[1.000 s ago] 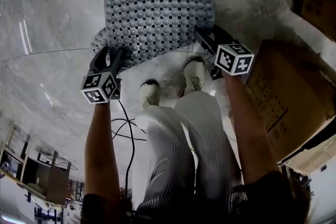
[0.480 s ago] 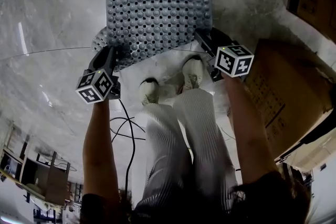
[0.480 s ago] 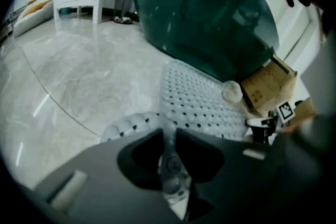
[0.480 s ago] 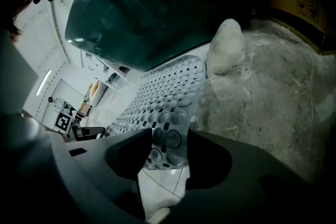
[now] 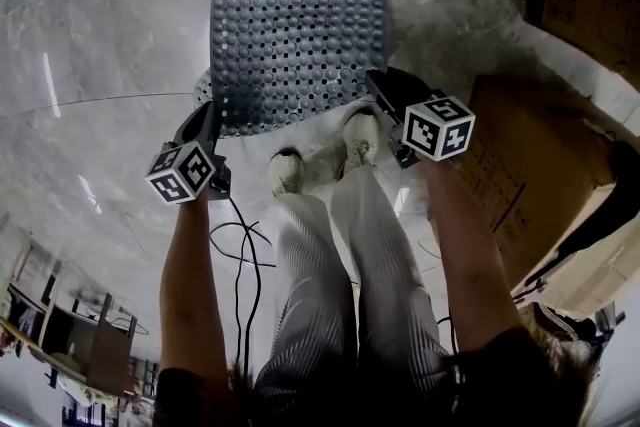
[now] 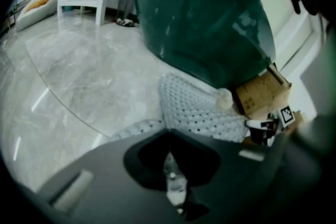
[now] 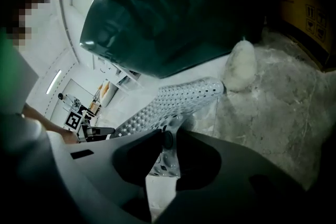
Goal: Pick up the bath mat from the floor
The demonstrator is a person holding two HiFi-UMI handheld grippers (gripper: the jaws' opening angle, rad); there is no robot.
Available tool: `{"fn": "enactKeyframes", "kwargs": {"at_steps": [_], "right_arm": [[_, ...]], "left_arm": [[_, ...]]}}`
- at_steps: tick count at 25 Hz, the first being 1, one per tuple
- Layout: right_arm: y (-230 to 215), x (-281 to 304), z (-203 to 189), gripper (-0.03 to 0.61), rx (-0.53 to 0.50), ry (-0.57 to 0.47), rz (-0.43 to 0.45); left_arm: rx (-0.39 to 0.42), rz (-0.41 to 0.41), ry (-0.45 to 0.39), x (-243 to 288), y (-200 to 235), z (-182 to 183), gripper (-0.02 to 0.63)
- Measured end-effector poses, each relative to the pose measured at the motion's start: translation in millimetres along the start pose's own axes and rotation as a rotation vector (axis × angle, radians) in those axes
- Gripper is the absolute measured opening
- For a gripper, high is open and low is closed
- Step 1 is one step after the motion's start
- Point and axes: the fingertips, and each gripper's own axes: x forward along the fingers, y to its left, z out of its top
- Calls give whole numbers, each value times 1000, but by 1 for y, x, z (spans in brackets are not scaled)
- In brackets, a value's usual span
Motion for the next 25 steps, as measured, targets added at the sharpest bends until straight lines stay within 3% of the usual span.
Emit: {"fn": "enactKeyframes", "kwargs": {"at_steps": [8, 14, 19, 25], "right_arm": [[66, -43, 42, 23, -8, -32, 175], [126, -86, 70, 17, -21, -56, 319], [170, -128, 93, 15, -41, -74, 377], [220, -190, 124, 15, -103, -100, 428]], "left_arm": [[-58, -42, 1, -35, -20, 11, 9], [-78, -54, 12, -67, -36, 17, 9], [-101, -41, -10, -94, -45, 29, 11], [-33, -52, -12, -127, -80, 47, 15]]}}
